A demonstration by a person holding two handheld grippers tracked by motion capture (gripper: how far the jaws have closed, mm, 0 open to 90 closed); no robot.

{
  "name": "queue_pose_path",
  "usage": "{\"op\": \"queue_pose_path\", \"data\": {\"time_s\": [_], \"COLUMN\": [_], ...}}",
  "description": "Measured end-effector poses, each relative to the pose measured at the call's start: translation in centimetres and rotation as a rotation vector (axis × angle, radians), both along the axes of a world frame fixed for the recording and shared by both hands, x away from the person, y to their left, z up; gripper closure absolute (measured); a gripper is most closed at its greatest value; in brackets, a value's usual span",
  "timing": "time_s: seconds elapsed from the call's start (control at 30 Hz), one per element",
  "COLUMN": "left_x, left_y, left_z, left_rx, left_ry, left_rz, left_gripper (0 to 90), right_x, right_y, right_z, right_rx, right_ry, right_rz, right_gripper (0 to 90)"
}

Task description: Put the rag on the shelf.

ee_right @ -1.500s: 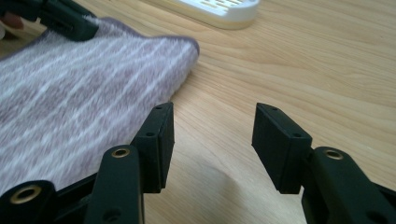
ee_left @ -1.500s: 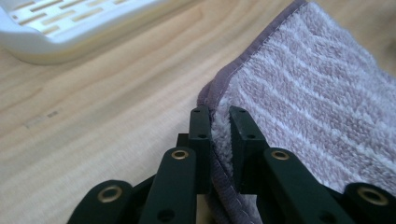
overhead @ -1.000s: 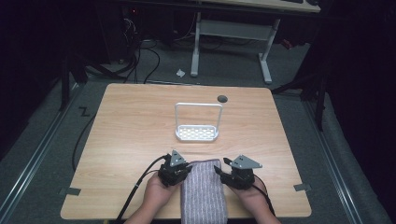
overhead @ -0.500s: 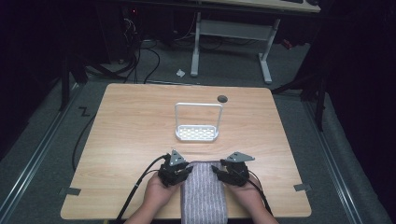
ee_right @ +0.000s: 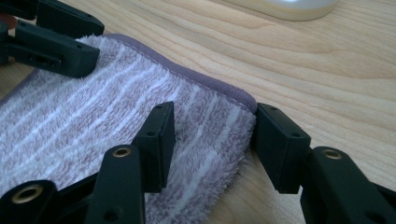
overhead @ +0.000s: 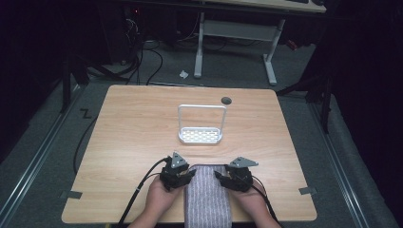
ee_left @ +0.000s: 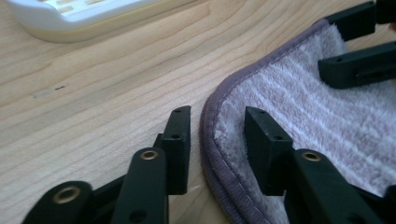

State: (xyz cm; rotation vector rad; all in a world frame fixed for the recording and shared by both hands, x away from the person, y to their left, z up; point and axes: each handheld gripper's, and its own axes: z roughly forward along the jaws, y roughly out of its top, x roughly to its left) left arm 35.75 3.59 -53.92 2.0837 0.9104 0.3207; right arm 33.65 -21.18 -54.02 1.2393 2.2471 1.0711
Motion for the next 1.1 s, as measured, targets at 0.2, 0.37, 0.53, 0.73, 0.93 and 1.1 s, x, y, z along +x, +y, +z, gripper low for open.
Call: {"op": "queue_pose_path", "data": {"time_s": [0.2, 0.37, 0.53, 0.73, 0.93, 1.1], "left_x": [0.0, -0.2, -0.7, -1.5, -2.2, -2.6], "left_y": [-0.5, -0.7, -0.2, 0.2, 0.2, 0.6], "left_z": [-0.2, -0.1, 0.2, 0.8, 1.3, 2.2], "left_rx": [-0.039, -0.026, -0.071, -0.113, -0.144, -0.201], "left_ry": [0.021, 0.011, 0.0, -0.062, -0.124, -0.167], "left_rz": [0.016, 0.009, 0.011, 0.03, 0.042, 0.077], "left_gripper": [76.0, 80.5, 80.5, 80.6, 80.7, 80.9], "right_x": [-0.2, -0.4, -1.1, -1.9, -2.4, -2.7], "right_y": [0.4, 0.8, 1.1, 1.0, 1.2, 1.2], "right_z": [0.0, 0.0, 0.3, 1.2, 1.7, 2.4], "right_rx": [-0.004, -0.009, -0.014, 0.013, 0.04, 0.055], "right_ry": [-0.003, -0.006, -0.057, -0.143, -0.211, -0.27], "right_rz": [0.003, 0.013, 0.012, 0.004, -0.012, -0.027], "right_gripper": [66.4, 81.1, 83.6, 83.4, 83.3, 83.3]}}
